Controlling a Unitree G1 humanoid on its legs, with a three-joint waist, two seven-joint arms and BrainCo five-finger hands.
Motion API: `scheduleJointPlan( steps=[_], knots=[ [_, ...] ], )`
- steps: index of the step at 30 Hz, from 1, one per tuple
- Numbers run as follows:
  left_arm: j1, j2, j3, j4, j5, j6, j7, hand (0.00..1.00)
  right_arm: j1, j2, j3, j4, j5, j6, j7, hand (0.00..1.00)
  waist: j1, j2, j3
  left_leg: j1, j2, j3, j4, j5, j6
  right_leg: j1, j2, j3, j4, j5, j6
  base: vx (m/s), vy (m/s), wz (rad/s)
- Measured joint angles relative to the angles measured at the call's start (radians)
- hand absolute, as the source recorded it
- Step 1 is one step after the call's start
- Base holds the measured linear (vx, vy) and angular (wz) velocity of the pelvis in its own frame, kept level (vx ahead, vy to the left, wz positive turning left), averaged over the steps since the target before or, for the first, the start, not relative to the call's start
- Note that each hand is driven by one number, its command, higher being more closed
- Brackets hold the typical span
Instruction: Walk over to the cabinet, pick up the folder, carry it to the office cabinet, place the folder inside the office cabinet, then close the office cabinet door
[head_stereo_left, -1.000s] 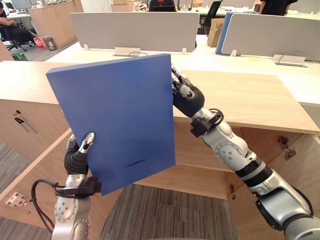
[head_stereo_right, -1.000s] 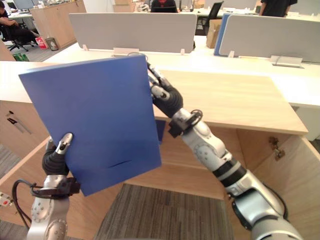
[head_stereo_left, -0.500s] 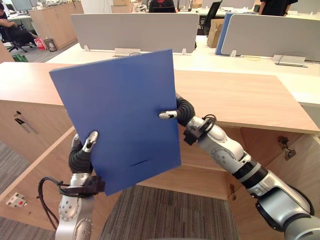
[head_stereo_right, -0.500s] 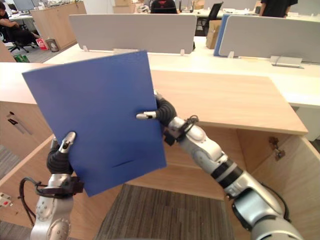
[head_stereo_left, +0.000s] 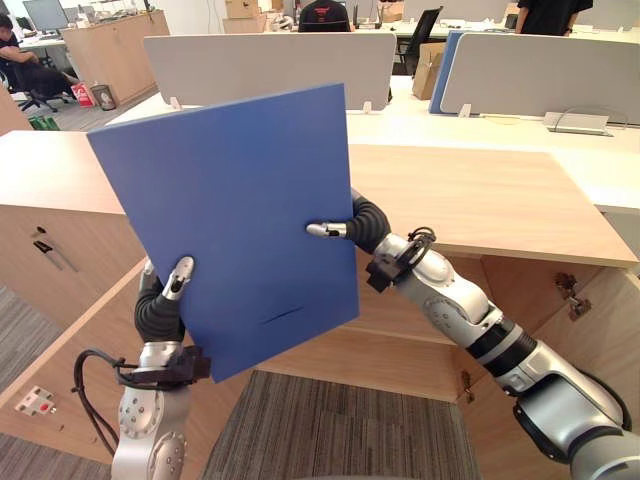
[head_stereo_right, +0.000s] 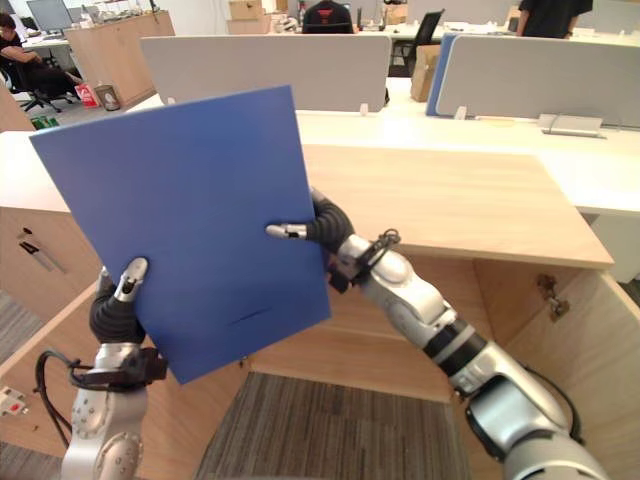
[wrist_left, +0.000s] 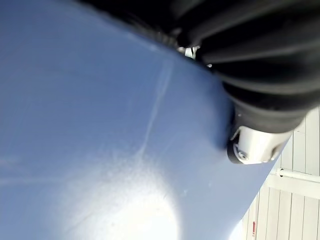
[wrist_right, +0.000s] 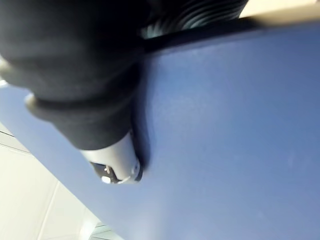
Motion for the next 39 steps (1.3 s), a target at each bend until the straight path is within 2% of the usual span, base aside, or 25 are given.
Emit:
scheduleJointPlan(
  steps=[3, 6, 10, 14, 16, 18, 22, 24, 27, 29, 30, 32, 34, 35, 36, 39],
  knots=[
    [0.001, 0.0, -0.017, 0.005, -0.004, 0.0, -0.006, 0.0, 0.0, -0.017, -0.003, -0.018, -0.005, -0.002, -0.001, 1.0, 0.0, -0.001, 0.0, -0.001, 0.0, 0.0, 0.001, 0.0, 0.0, 0.0, 0.0, 0.0, -0.001, 0.002, 0.0, 0.0, 0.0, 0.0],
    [0.001, 0.003, -0.058, 0.097, -0.032, -0.003, -0.051, 0.0, 0.0, -0.059, -0.001, -0.044, -0.054, 0.001, -0.001, 1.0, -0.004, -0.001, -0.001, -0.003, -0.001, 0.001, 0.002, 0.0, 0.0, 0.0, 0.0, 0.0, -0.004, 0.004, -0.001, 0.0, 0.0, 0.0],
    [0.001, 0.002, -0.133, 0.274, -0.084, 0.034, -0.128, 0.0, 0.062, -0.126, -0.011, -0.094, -0.163, 0.026, 0.007, 1.0, -0.01, -0.001, -0.001, -0.006, -0.001, 0.007, 0.002, 0.0, 0.0, -0.005, 0.0, 0.006, -0.006, 0.007, 0.0, 0.0, 0.0, -0.03],
    [-0.017, -0.016, -0.158, 0.54, -0.107, 0.059, -0.206, 0.0, 0.241, -0.13, -0.149, -0.117, -0.201, 0.063, 0.027, 1.0, -0.018, -0.002, 0.0, -0.015, 0.004, 0.024, 0.001, 0.0, 0.0, -0.025, 0.006, 0.027, -0.007, 0.01, -0.002, 0.0, 0.005, -0.12],
    [-0.024, -0.058, -0.115, 0.711, -0.145, 0.103, -0.209, 0.0, 0.318, -0.127, -0.293, -0.148, -0.152, 0.069, 0.041, 1.0, -0.028, -0.002, 0.0, -0.027, 0.004, 0.025, 0.002, 0.0, 0.0, -0.039, 0.007, 0.029, -0.006, 0.01, -0.003, 0.01, 0.018, -0.1],
    [0.008, -0.097, -0.039, 0.903, -0.169, 0.159, -0.205, 0.0, 0.379, -0.117, -0.498, -0.227, -0.109, 0.059, 0.042, 1.0, -0.06, -0.002, 0.002, -0.027, 0.004, 0.027, 0.002, -0.002, 0.004, -0.043, 0.009, 0.037, -0.008, 0.011, -0.003, 0.03, 0.02, -0.11],
    [0.053, -0.141, 0.061, 1.086, -0.156, 0.188, -0.203, 0.0, 0.41, -0.116, -0.729, -0.243, -0.111, 0.023, 0.019, 1.0, -0.08, -0.003, 0.003, -0.025, 0.006, 0.029, 0.011, -0.012, 0.013, -0.046, 0.012, 0.055, -0.01, 0.01, -0.003, 0.02, 0.024, -0.14],
    [0.06, -0.15, 0.135, 1.174, -0.148, 0.201, -0.2, 0.0, 0.427, -0.112, -0.772, -0.243, -0.121, 0.013, 0.005, 1.0, -0.093, -0.003, 0.004, -0.037, 0.016, 0.037, 0.044, -0.035, 0.008, -0.051, 0.021, 0.066, -0.005, 0.009, -0.005, -0.02, 0.011, -0.18],
    [0.067, -0.16, 0.275, 1.268, -0.126, 0.213, -0.173, 0.0, 0.454, -0.078, -0.792, -0.244, -0.142, 0.011, -0.015, 1.0, -0.098, 0.002, 0.042, -0.12, 0.059, 0.048, 0.281, -0.129, 0.015, -0.064, 0.056, 0.093, 0.055, -0.024, -0.029, -0.05, -0.015, -0.27],
    [0.066, -0.178, 0.337, 1.271, -0.123, 0.221, -0.159, 0.0, 0.489, -0.053, -0.828, -0.28, -0.195, 0.012, -0.031, 1.0, -0.088, -0.003, 0.078, -0.168, 0.068, 0.048, 0.439, -0.13, 0.016, -0.049, 0.063, 0.111, 0.073, -0.04, -0.039, -0.11, -0.047, -0.22],
    [0.068, -0.202, 0.372, 1.272, -0.12, 0.221, -0.151, 0.0, 0.513, -0.041, -0.861, -0.326, -0.23, 0.012, -0.044, 1.0, -0.087, 0.011, 0.094, -0.197, 0.081, 0.05, 0.534, -0.129, 0.017, -0.035, 0.07, 0.114, 0.071, -0.046, -0.043, -0.15, -0.04, -0.17],
    [0.08, -0.233, 0.411, 1.289, -0.116, 0.222, -0.135, 0.0, 0.53, -0.012, -0.901, -0.399, -0.287, 0.008, -0.058, 1.0, -0.091, 0.021, 0.096, -0.223, 0.096, 0.053, 0.607, -0.116, 0.025, -0.024, 0.082, 0.128, 0.066, -0.052, -0.047, -0.08, -0.012, -0.18],
    [0.082, -0.258, 0.445, 1.315, -0.082, 0.226, -0.127, 0.0, 0.531, 0.021, -0.931, -0.469, -0.353, -0.01, -0.078, 1.0, -0.1, 0.016, 0.099, -0.224, 0.087, 0.055, 0.613, -0.083, 0.015, -0.003, 0.077, 0.157, 0.035, -0.05, -0.05, 0.0, -0.014, -0.19],
    [0.075, -0.275, 0.467, 1.331, -0.061, 0.227, -0.127, 0.0, 0.53, 0.044, -0.947, -0.507, -0.39, -0.038, -0.09, 1.0, -0.1, 0.014, 0.098, -0.237, 0.07, 0.049, 0.613, -0.099, 0.008, -0.005, 0.07, 0.179, 0.032, -0.044, -0.061, 0.04, 0.009, -0.19],
    [0.068, -0.289, 0.482, 1.353, -0.037, 0.229, -0.125, 0.0, 0.526, 0.071, -0.945, -0.522, -0.41, -0.064, -0.105, 1.0, -0.099, 0.012, 0.1, -0.239, 0.047, 0.041, 0.564, -0.141, 0.001, -0.01, 0.057, 0.197, 0.033, -0.041, -0.066, 0.04, 0.02, -0.22],
    [0.067, -0.309, 0.492, 1.379, -0.037, 0.235, -0.117, 0.0, 0.536, 0.149, -0.89, -0.521, -0.437, -0.078, -0.136, 1.0, -0.078, 0.012, 0.099, -0.239, 0.009, 0.028, 0.394, -0.15, -0.002, -0.024, 0.047, 0.229, 0.032, -0.041, -0.063, 0.03, 0.073, -0.38]
  ],
)
